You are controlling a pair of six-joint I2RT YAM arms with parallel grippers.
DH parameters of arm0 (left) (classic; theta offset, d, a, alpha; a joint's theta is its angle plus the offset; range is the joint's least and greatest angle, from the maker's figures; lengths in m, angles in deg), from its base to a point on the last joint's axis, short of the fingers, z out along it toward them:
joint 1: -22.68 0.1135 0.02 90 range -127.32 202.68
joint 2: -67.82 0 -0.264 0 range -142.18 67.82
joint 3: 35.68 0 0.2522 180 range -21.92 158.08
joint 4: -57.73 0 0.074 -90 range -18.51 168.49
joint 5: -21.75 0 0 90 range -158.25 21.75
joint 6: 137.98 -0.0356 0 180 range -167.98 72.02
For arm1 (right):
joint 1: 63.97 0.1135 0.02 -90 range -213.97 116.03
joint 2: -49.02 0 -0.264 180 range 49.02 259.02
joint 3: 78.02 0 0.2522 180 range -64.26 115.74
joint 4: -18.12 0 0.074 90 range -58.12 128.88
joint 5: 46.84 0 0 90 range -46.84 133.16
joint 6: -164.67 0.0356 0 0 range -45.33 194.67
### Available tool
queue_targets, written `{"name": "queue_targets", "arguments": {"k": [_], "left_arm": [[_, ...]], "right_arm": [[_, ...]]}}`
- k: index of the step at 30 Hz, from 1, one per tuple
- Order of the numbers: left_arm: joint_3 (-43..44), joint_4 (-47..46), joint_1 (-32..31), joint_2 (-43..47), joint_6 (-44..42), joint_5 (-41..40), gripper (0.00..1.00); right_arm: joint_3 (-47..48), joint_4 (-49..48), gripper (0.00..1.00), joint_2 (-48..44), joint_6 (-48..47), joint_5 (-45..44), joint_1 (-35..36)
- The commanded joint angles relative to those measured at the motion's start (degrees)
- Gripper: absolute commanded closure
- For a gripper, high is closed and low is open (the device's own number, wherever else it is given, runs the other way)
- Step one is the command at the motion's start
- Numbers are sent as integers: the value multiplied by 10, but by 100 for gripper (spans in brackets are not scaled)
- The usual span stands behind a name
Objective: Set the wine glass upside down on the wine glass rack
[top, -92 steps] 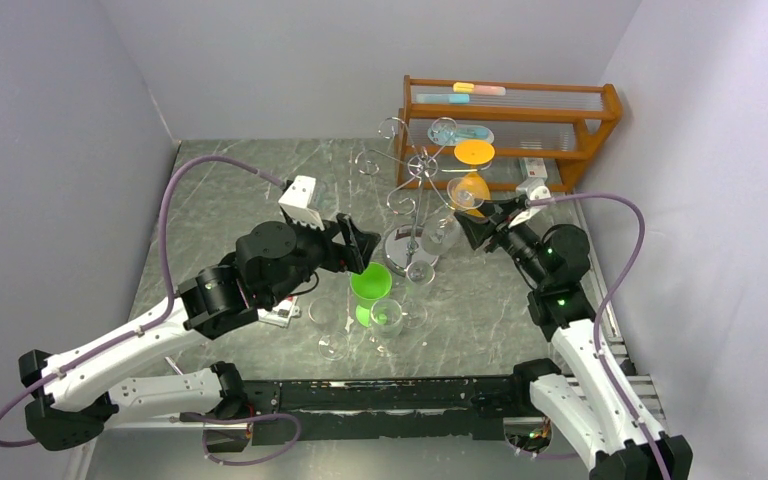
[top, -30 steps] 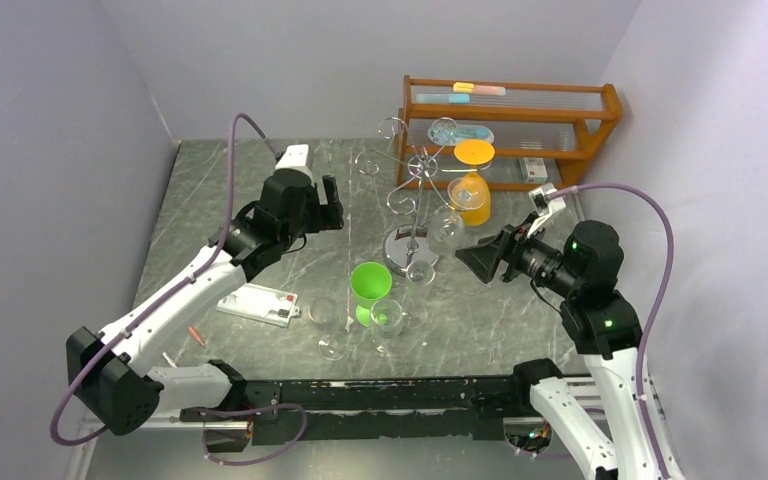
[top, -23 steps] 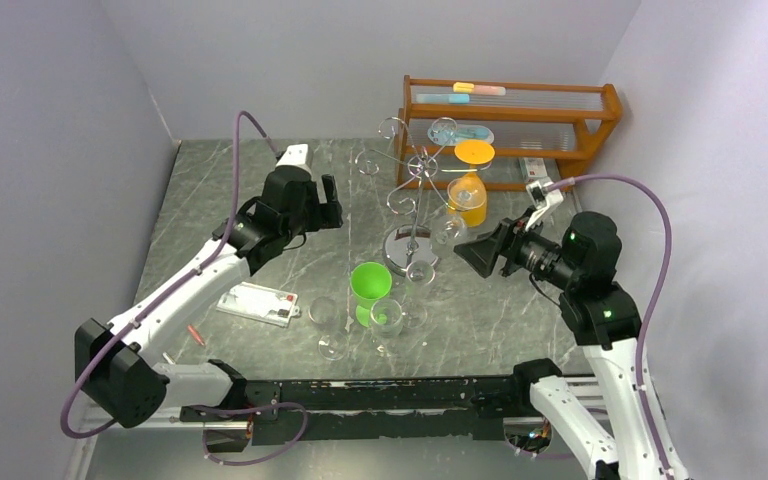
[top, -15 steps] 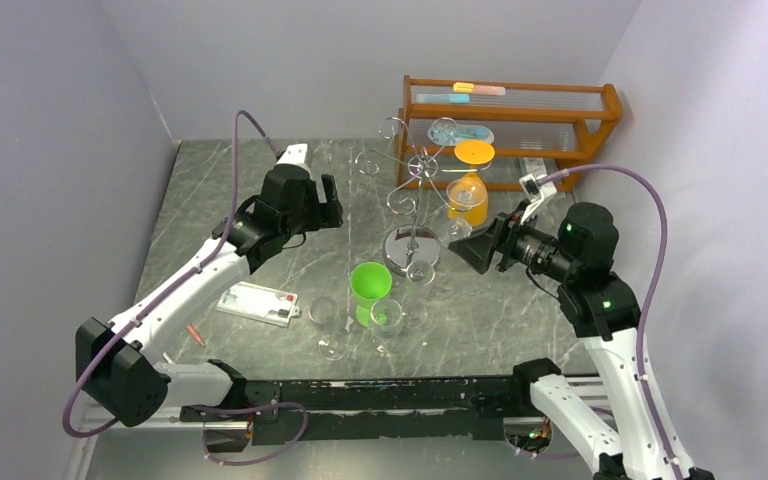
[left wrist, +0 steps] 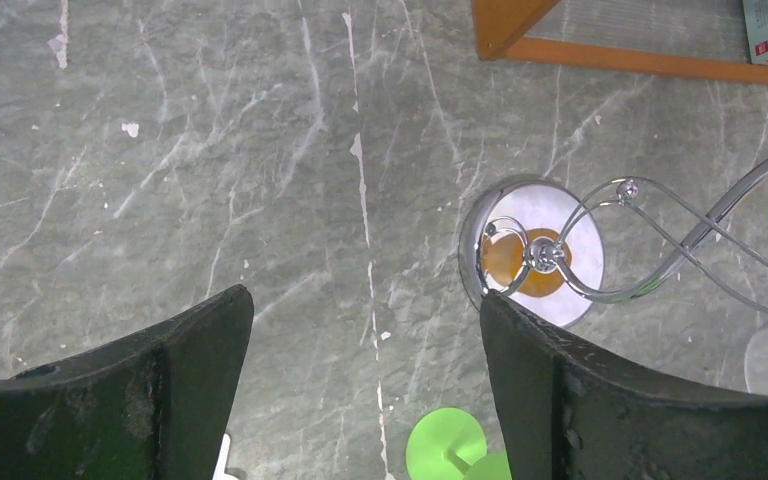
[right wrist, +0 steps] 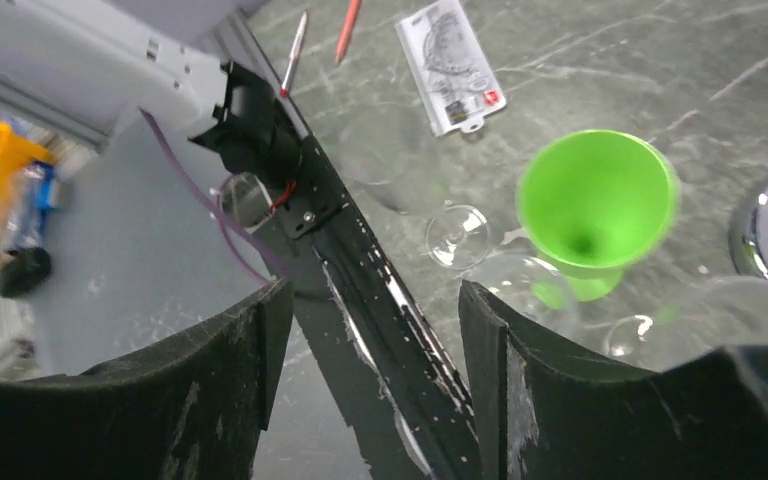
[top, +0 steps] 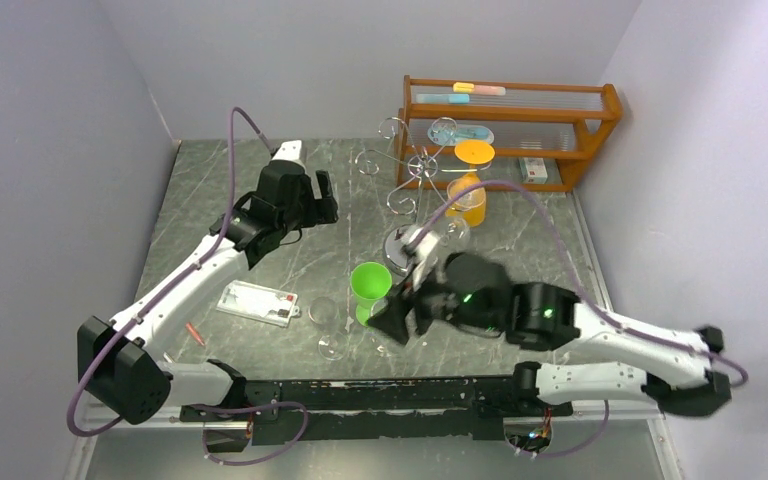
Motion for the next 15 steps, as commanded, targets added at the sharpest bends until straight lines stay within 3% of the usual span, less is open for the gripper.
{"name": "queue_targets", "arguments": {"k": [1, 3, 10, 15], "left_arm": [[22, 19, 11, 10, -11, 6, 12], [19, 22, 14, 18, -12, 8, 12], [5, 30, 20, 49, -14, 14, 12], [2, 43, 22, 68, -14, -2, 12]], "right_arm": [[61, 19, 35, 91, 5, -340, 199], [85, 30, 35, 120, 7, -386, 224], [101, 15, 35, 186, 11, -403, 226], [119, 10, 29, 237, -11, -374, 222]]}}
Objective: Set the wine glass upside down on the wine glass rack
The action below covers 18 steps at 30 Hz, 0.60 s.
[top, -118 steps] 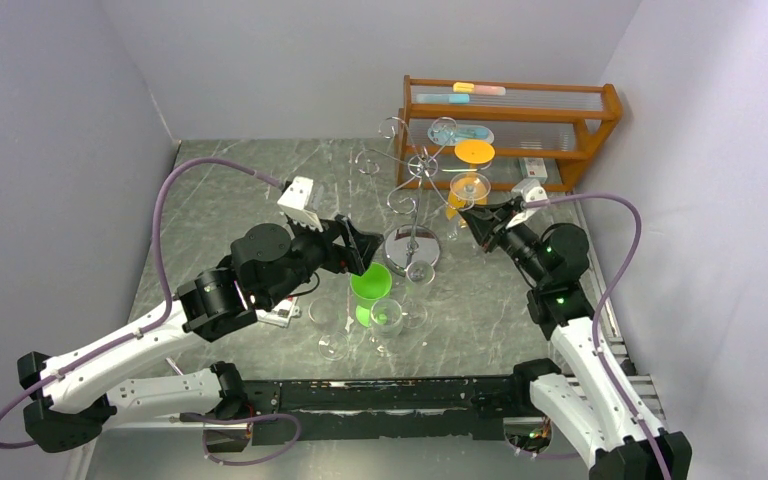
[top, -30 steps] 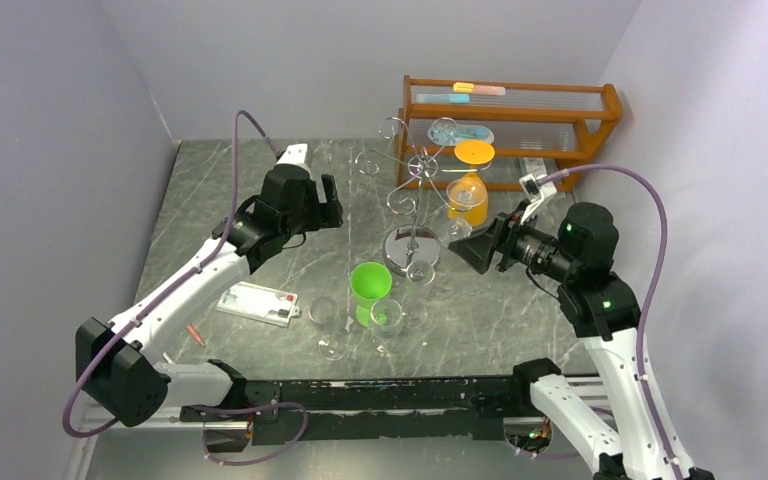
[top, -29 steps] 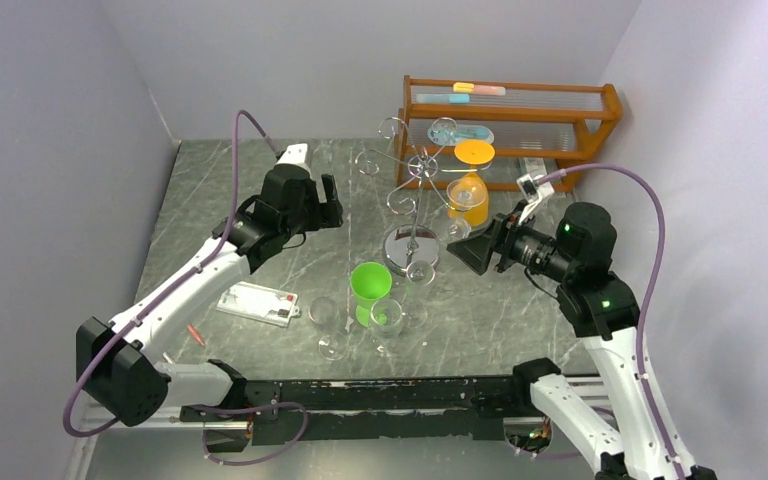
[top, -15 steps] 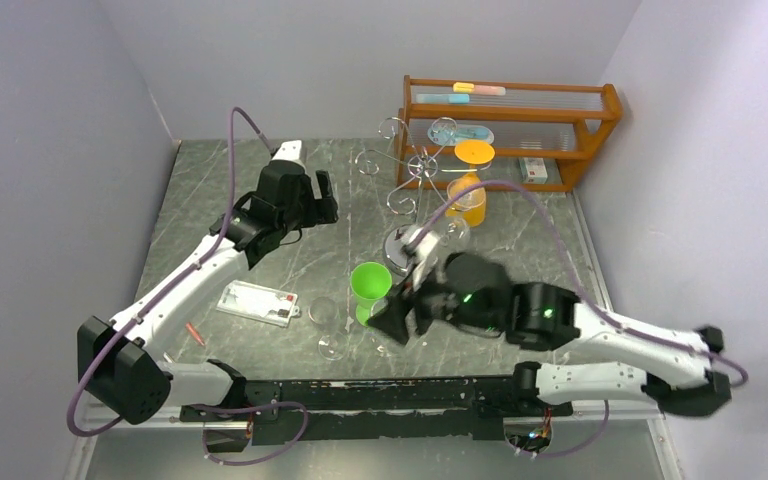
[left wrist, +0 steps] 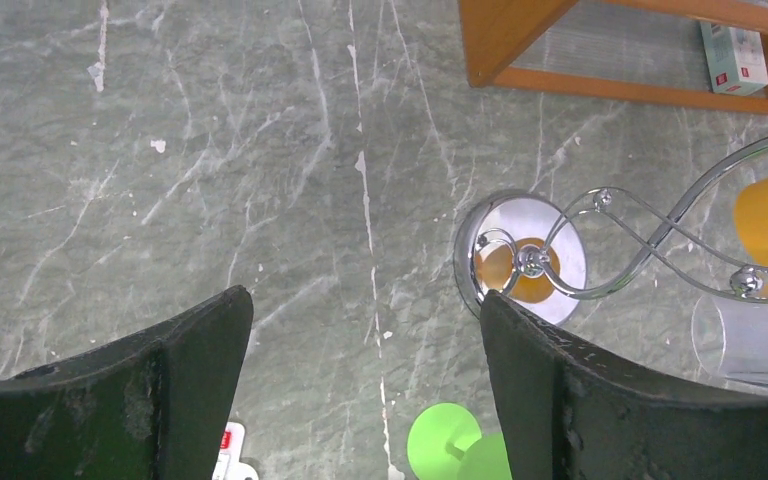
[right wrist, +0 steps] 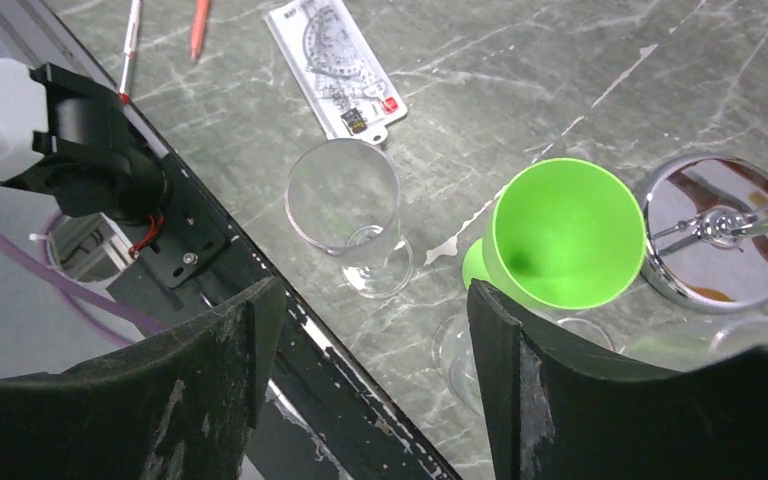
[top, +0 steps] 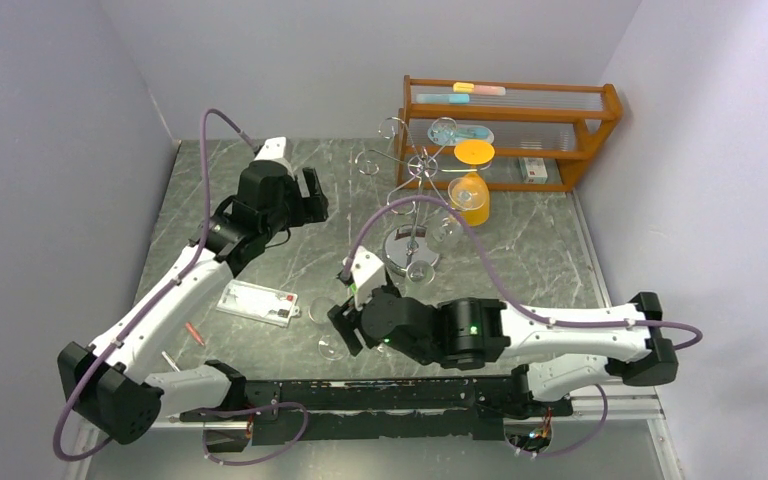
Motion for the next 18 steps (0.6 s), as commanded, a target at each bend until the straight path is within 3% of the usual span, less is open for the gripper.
{"name": "queue_targets", "arguments": {"k": [1, 7, 18], "left_arm": [[-1, 26, 8, 23, -7, -10, 12], [-7, 46, 13, 60, 3, -58, 12], [-17, 66, 17, 135, 26, -146, 11]], "right_arm": [[26, -1, 28, 40, -14, -2, -6], [41, -21, 32, 82, -36, 82, -32], [88, -29, 43, 107, -61, 101, -34]]}}
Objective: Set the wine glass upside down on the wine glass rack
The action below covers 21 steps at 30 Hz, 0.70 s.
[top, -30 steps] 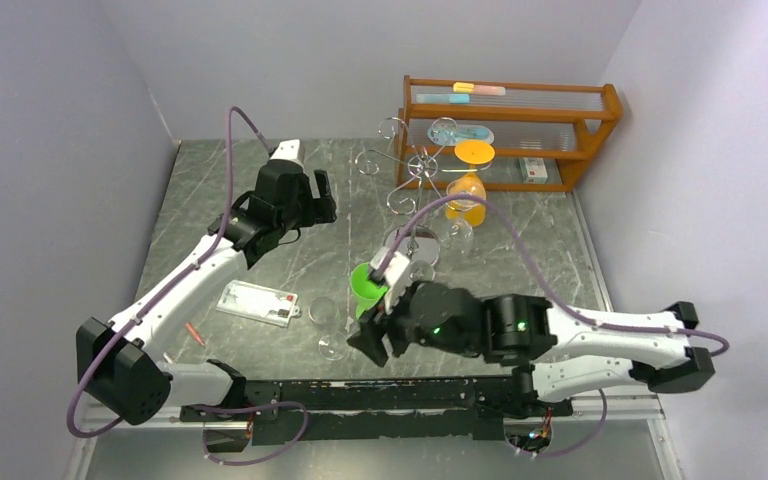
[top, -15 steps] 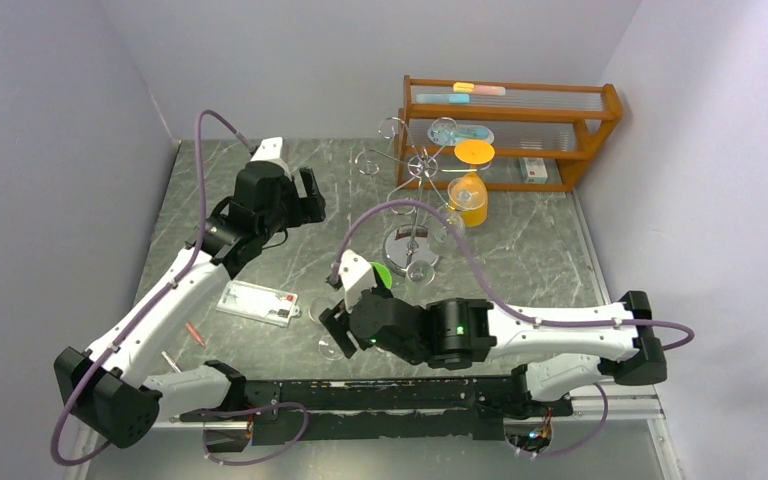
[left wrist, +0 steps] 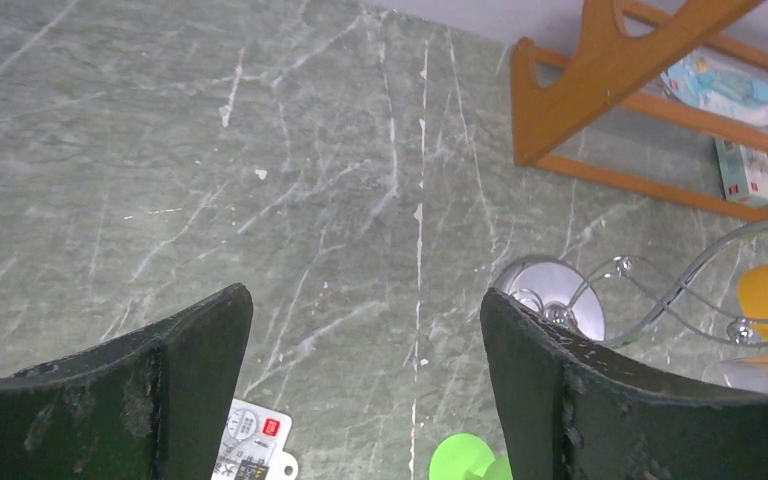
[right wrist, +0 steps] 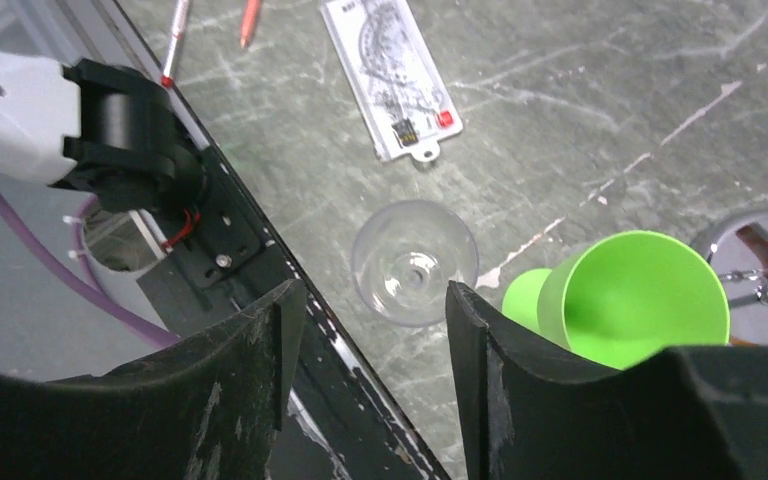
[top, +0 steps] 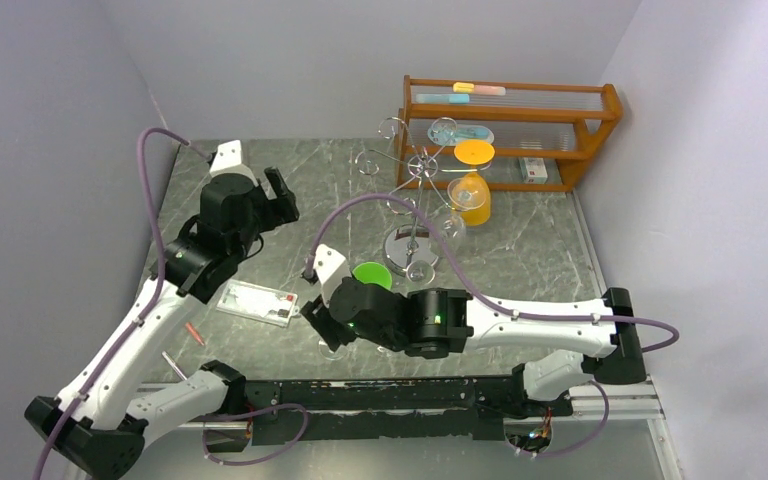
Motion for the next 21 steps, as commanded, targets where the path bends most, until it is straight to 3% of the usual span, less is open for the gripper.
{"name": "queue_targets", "arguments": {"k": [1, 3, 5, 13, 21], "left_arm": [[-11, 20, 6, 28, 15, -58, 12], [-16, 24, 6, 41, 23, -82, 14], [-27, 21, 6, 64, 30, -104, 13], [-51, 27, 6, 104, 48, -123, 12], [-87, 25, 6, 145, 84, -127, 13]], "right_arm": [[20, -20, 49, 4, -24, 11, -1], [22, -24, 58, 13, -30, 26, -3], [27, -25, 59, 28, -33, 44, -4], [35, -13, 50, 78, -26, 84, -13], [46, -6, 90, 104, -33, 66, -19]]}}
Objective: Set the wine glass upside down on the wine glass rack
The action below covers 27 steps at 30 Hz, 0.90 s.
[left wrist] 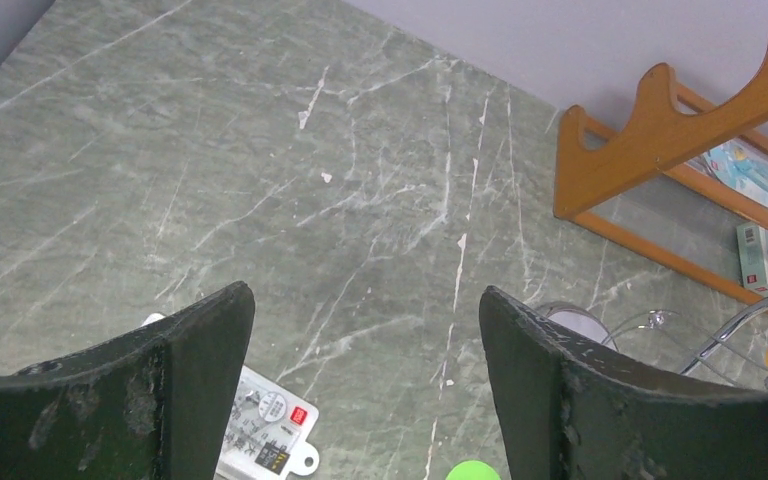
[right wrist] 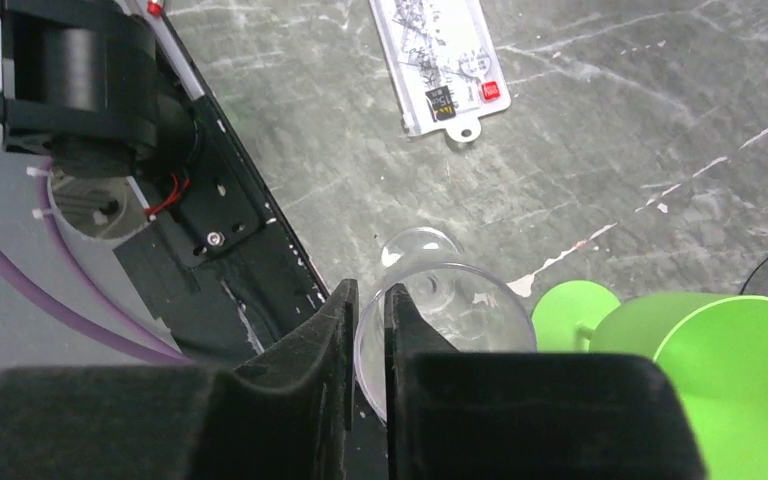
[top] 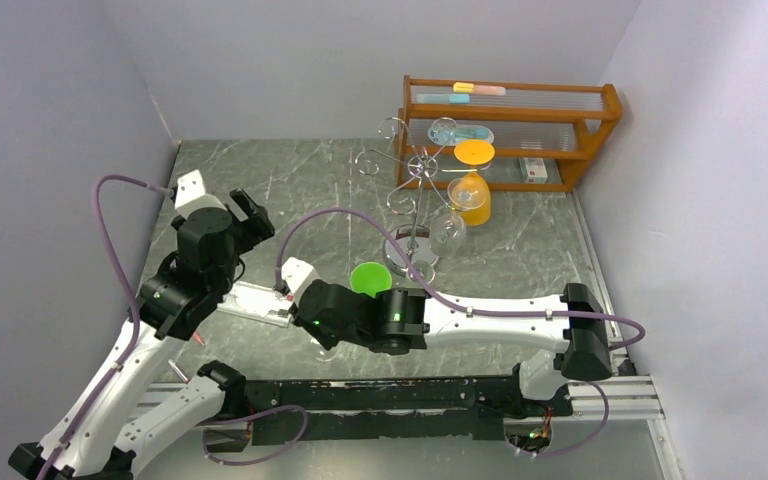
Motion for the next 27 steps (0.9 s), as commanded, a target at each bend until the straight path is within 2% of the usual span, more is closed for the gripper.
{"name": "queue_targets", "arguments": {"k": [1, 3, 7, 9, 11, 17, 23, 27], "left_arm": [[-13, 12, 6, 25, 30, -14, 13], [-16, 22, 6, 36, 40, -4, 11], [-24, 50, 6, 73, 81, 28, 7], [-29, 63, 6, 95, 107, 49, 5], [-35, 72, 6, 115, 134, 76, 4], [-31, 100, 6, 149, 219, 134, 4], [-35, 89, 6, 176, 301, 166, 5], [-66, 45, 6, 198, 352, 168, 5]], "right_arm": [[21, 9, 93, 10, -5, -18, -4], [24, 2, 99, 4, -10, -30, -5], [12, -50, 100, -15, -32, -60, -14], [-11, -109, 100, -29, -58, -86, -19], [-41, -209, 100, -45, -83, -112, -27], [-116, -458, 100, -76, -144, -116, -54], [-155, -623, 100, -78, -177, -104, -63], [-180, -706, 100, -93, -170, -80, -65]]}}
